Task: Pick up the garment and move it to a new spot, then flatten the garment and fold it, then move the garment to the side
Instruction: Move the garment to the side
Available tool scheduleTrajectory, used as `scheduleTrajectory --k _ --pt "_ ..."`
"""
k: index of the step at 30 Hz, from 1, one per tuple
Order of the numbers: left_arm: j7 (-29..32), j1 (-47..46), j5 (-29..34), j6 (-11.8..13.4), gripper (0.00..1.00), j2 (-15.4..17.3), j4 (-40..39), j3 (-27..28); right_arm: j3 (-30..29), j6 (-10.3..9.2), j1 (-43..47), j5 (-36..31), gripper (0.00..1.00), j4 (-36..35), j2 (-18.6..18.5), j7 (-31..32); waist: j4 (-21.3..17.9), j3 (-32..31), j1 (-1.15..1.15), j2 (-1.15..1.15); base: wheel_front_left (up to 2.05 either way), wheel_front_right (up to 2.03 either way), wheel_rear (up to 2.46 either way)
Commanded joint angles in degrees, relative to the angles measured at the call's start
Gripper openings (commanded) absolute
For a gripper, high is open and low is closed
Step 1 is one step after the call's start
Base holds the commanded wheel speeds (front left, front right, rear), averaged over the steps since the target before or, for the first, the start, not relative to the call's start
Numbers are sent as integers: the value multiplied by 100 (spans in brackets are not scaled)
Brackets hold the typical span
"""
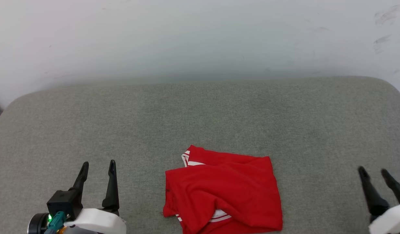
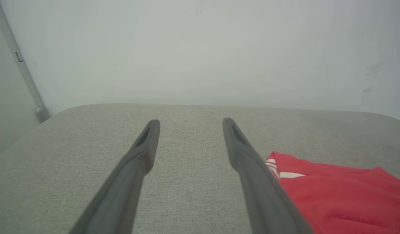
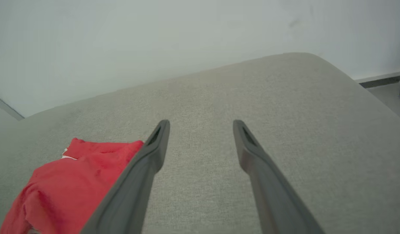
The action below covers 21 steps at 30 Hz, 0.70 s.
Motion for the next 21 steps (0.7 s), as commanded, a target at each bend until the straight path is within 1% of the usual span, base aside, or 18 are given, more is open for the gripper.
scheduleTrajectory --k 1,4,6,9,11,12,16,18,21 --pt "-38 -77 -27 9 100 -26 -37 9 -142 -2 -85 217 100 211 -137 107 38 21 0 0 0 0 0" --pt "-38 -147 -46 3 100 -66 -85 6 -435 -1 -196 628 100 737 -354 421 128 98 0 0 0 0 0" --pt "-38 -218 -23 -7 100 -78 -122 0 -568 -1 -298 910 100 1130 -499 755 208 176 0 0 0 0 0" --pt "-39 -313 9 -38 100 -113 -148 -45 -502 -1 -421 1445 100 1556 -651 1449 366 282 0 0 0 0 0" --pt "-36 -390 28 -58 100 -149 -144 -83 -457 -1 -475 1872 100 1769 -665 1933 487 331 0 0 0 0 0" --pt "-34 -433 42 -68 100 -169 -143 -99 -446 -1 -491 2145 100 1880 -604 2236 552 358 0 0 0 0 0" --pt "-33 -601 69 -121 100 -244 -53 -159 -352 -1 -565 2745 100 2117 -390 3184 792 438 0 0 0 0 0" --pt "-34 -671 72 -149 100 -270 -34 -187 -336 -1 -682 3038 100 2103 -226 3469 885 492 0 0 0 0 0" --pt "-34 -774 114 -170 100 -320 -49 -211 -344 -1 -876 3352 100 2154 -69 3659 984 631 0 0 0 0 0"
